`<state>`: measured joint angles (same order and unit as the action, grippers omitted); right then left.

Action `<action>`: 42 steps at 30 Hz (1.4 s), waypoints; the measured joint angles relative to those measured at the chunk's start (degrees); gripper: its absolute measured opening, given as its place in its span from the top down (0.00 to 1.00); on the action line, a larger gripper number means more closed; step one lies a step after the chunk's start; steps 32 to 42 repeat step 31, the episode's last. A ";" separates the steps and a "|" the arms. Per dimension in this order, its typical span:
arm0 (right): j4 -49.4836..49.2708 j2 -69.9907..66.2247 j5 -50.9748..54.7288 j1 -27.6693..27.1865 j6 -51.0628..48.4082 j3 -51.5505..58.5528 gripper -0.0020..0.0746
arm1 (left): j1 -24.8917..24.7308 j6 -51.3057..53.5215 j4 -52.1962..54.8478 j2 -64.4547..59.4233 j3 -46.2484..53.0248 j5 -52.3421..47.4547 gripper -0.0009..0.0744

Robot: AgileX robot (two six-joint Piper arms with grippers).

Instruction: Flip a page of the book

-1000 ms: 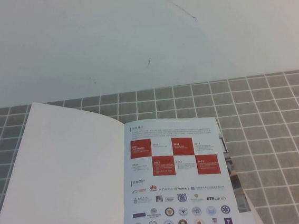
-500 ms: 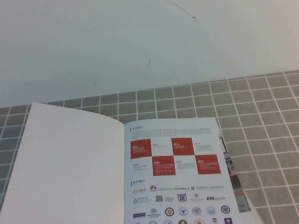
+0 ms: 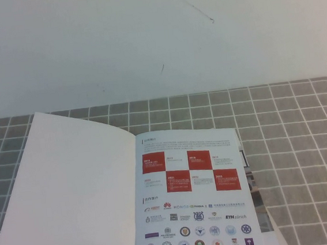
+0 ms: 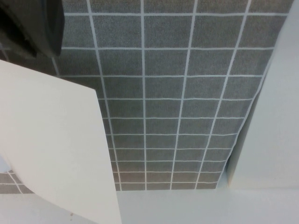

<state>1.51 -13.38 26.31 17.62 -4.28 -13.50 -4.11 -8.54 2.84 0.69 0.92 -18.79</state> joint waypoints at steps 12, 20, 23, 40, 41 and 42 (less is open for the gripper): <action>-0.35 14.01 -11.04 -19.90 -1.22 14.77 0.98 | 0.00 0.00 0.04 0.04 0.00 0.00 0.99; -0.52 14.01 -6.75 -20.46 -1.22 14.79 0.98 | 0.00 0.10 0.19 0.13 0.00 -0.09 0.99; -0.52 14.01 -6.53 -20.46 -1.22 14.70 0.98 | 0.00 0.10 0.19 0.13 0.00 -0.09 0.99; -0.52 14.01 -6.24 -20.46 -1.22 14.70 0.98 | 0.00 0.10 0.29 0.13 0.00 -0.09 0.99; -0.52 14.01 -6.24 -20.46 -1.22 14.70 0.98 | 0.00 0.10 0.29 0.13 0.00 -0.09 0.99; -0.52 14.01 -6.24 -20.46 -1.22 14.70 0.98 | 0.00 0.10 0.29 0.13 0.00 -0.09 0.99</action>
